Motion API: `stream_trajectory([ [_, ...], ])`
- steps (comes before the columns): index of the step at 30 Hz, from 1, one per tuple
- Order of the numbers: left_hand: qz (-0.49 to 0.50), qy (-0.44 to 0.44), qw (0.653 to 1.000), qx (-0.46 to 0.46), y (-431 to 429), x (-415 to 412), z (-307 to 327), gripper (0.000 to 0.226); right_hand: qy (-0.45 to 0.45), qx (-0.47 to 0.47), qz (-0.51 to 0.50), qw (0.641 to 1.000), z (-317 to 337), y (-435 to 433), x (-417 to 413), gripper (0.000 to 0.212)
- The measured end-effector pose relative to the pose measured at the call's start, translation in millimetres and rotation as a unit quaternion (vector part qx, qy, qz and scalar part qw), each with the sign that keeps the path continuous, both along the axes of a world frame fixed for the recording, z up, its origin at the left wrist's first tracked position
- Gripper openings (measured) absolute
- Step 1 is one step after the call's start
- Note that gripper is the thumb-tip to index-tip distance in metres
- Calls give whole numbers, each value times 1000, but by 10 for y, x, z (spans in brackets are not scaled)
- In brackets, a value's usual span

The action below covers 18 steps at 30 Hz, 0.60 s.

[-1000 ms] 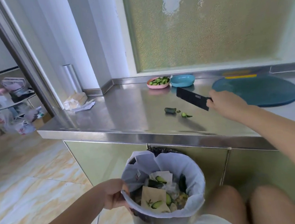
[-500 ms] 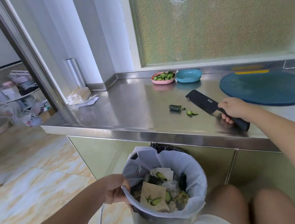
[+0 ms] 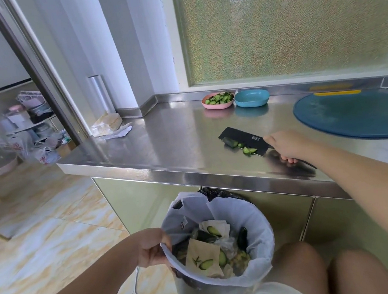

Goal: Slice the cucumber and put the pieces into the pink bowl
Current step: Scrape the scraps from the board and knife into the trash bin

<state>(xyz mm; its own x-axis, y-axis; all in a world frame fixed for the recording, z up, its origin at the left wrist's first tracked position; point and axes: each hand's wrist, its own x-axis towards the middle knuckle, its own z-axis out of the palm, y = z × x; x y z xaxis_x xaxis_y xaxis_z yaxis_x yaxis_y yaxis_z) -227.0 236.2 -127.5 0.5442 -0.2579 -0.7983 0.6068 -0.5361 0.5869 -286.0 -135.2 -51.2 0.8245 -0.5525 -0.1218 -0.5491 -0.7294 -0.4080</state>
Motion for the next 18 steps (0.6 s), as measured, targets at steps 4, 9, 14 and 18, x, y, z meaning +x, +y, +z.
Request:
stream_trajectory([
  [4,10,-3,1000,-1,40,28,-4,37,10,-14,61,998,36,5,-30,49],
  [9,12,-4,1000,-11,88,77,-14,62,18,-39,161,986,62,140,-146,35],
  [14,22,-23,999,-7,52,-25,21,43,20,-131,276,952,100,509,-403,38],
  [18,25,-12,1000,-10,43,-67,37,42,20,-221,305,926,-46,759,-554,36],
])
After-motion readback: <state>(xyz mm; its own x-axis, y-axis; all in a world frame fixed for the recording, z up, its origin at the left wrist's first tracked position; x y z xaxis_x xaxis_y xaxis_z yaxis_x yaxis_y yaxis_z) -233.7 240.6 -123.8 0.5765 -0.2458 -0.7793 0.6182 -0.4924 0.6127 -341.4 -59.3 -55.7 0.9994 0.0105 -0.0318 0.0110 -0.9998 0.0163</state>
